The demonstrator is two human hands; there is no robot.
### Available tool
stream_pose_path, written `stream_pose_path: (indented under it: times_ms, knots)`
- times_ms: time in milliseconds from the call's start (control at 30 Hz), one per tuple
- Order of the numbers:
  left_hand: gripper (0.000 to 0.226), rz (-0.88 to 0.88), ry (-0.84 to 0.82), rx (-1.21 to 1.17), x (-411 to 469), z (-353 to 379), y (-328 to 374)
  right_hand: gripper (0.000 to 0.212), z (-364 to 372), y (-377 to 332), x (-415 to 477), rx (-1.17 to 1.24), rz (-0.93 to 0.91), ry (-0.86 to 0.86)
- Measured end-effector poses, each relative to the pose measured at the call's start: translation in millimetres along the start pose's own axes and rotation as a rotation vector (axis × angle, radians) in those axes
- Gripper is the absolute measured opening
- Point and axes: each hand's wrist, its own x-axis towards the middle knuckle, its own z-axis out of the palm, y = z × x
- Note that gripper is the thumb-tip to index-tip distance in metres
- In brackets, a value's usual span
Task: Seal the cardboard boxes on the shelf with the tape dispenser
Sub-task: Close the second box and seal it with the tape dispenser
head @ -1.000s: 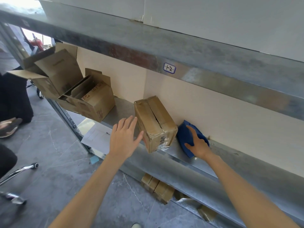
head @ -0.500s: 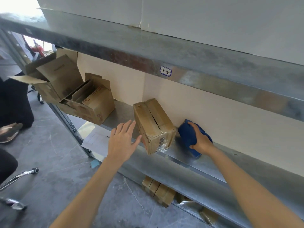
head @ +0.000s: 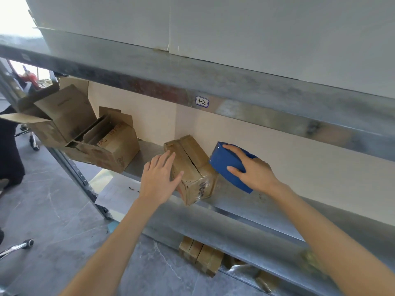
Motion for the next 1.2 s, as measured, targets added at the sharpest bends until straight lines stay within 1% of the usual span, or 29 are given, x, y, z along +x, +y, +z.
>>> stream_pose_path:
  times_ms: [100, 233, 300, 400, 467, 600, 700, 800, 933, 1067, 1200]
  knots:
    - [0.062, 0.0, 0.0, -0.115, 8.7, -10.4, 6.6, 0.058, -10.9, -14.7, -0.2, -0.02, -0.1, 0.008]
    - [0.058, 0.025, 0.014, -0.169, 13.9, -22.6, 7.8, 0.057, -18.5, -33.7, -3.5, -0.125, -0.252, -0.009]
    - [0.055, 0.015, -0.004, -0.251, 15.6, -24.2, 4.2, 0.055, -20.2, -39.0, -4.9, -0.168, -0.303, -0.033]
    - [0.048, 0.043, -0.051, -0.402, 16.9, -24.8, -1.2, 0.051, -20.3, -41.7, -7.1, -0.192, -0.38, -0.047]
    - [0.046, 0.081, -0.089, -0.477, 17.3, -25.4, -3.0, 0.052, -19.2, -43.8, -9.4, -0.189, -0.434, -0.035]
    - [0.056, 0.167, -0.22, -0.536, 18.8, -26.1, 1.8, 0.064, -7.1, -44.9, -11.7, -0.224, -0.53, -0.053]
    - [0.052, 0.19, -0.297, -0.645, 17.0, -30.4, 7.6, 0.065, 2.2, -43.0, -11.9, -0.225, -0.548, -0.05]
    - [0.045, 0.209, -0.302, -0.716, 14.1, -31.8, 8.1, 0.063, 5.2, -42.3, -14.8, -0.193, -0.559, -0.049]
    - [0.039, 0.151, -0.274, -0.788, 12.7, -28.3, 6.8, 0.064, 1.5, -45.2, -19.1, -0.189, -0.546, -0.013]
    - [0.043, 0.074, -0.254, -0.825, 9.1, -24.8, 7.2, 0.063, 2.6, -42.4, -24.9, -0.168, -0.551, -0.021]
    - [0.044, 0.019, -0.242, -0.797, 6.6, -21.8, 10.1, 0.062, 5.8, -39.3, -30.4, -0.076, -0.511, 0.023]
